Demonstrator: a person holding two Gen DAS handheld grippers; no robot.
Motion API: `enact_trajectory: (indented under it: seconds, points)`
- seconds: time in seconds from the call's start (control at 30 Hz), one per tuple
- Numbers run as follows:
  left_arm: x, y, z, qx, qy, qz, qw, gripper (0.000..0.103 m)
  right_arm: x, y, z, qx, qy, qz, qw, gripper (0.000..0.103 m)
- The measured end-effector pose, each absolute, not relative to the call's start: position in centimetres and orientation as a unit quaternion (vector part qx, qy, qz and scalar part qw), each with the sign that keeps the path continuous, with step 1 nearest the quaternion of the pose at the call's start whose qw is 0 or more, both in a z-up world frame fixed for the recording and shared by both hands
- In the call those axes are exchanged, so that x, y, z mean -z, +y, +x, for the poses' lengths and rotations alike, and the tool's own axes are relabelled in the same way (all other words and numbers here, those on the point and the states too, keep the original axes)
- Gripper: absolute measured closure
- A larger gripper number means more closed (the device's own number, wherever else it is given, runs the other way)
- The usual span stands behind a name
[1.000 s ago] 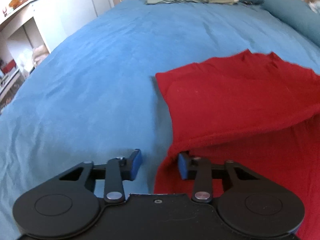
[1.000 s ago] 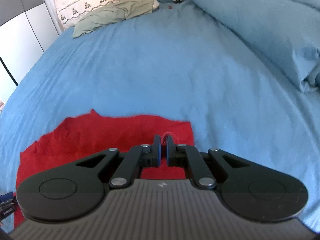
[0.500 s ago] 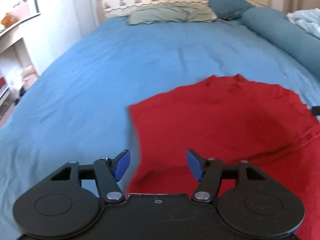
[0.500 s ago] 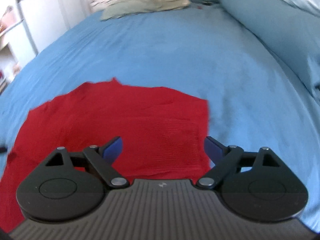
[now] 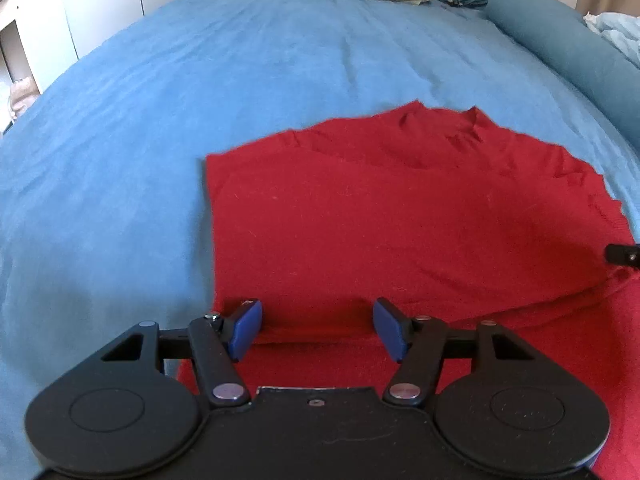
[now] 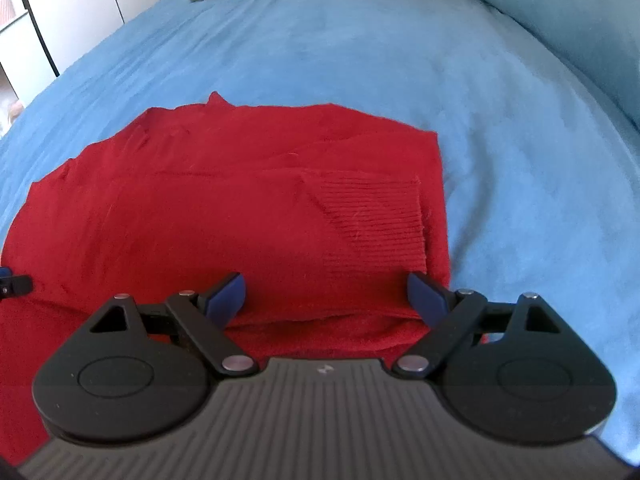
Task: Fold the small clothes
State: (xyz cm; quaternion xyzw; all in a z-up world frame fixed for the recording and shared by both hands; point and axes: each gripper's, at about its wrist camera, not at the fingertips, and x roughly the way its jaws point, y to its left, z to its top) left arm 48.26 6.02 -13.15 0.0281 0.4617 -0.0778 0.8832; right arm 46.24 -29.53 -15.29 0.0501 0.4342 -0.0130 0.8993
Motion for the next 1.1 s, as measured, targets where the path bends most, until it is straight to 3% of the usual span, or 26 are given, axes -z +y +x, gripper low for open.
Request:
enact_trajectory:
  seconds: [0.17,0.23,0.3,0.33,0.5,0.9,1.1]
  points:
    - [9.3,7.1,45.5,0.073,0.422,0.038,0.903,0.030,9.7,-30.0,42.2,0.008,0.366,0.078,0.927,0.000]
    - [7.4,7.6,43.7,0.072,0.400,0.039,0.913,0.022,7.7,-30.1,40.0,0.007,0.343,0.084,0.935,0.000]
    - [5.6,8.1,41.6,0.065,0.375,0.046,0.924,0.002,6.1,-30.1,37.9,0.002,0.325,0.085,0.942,0.000]
    - [4.8,8.2,40.3,0.057,0.362,0.050,0.929,0.000,5.3,-30.2,36.6,-0.001,0.316,0.085,0.945,0.000]
    - [4.1,9.4,34.1,0.034,0.350,0.029,0.936,0.000,3.5,-31.2,31.0,-0.049,0.303,0.102,0.946,0.000]
    - [7.3,11.4,20.5,0.041,0.346,-0.046,0.936,0.001,5.9,-33.5,16.2,-0.044,0.296,0.073,0.951,0.000]
    - [9.4,12.7,15.8,0.037,0.375,-0.066,0.924,0.010,8.2,-33.9,10.1,-0.032,0.325,0.092,0.941,0.000]
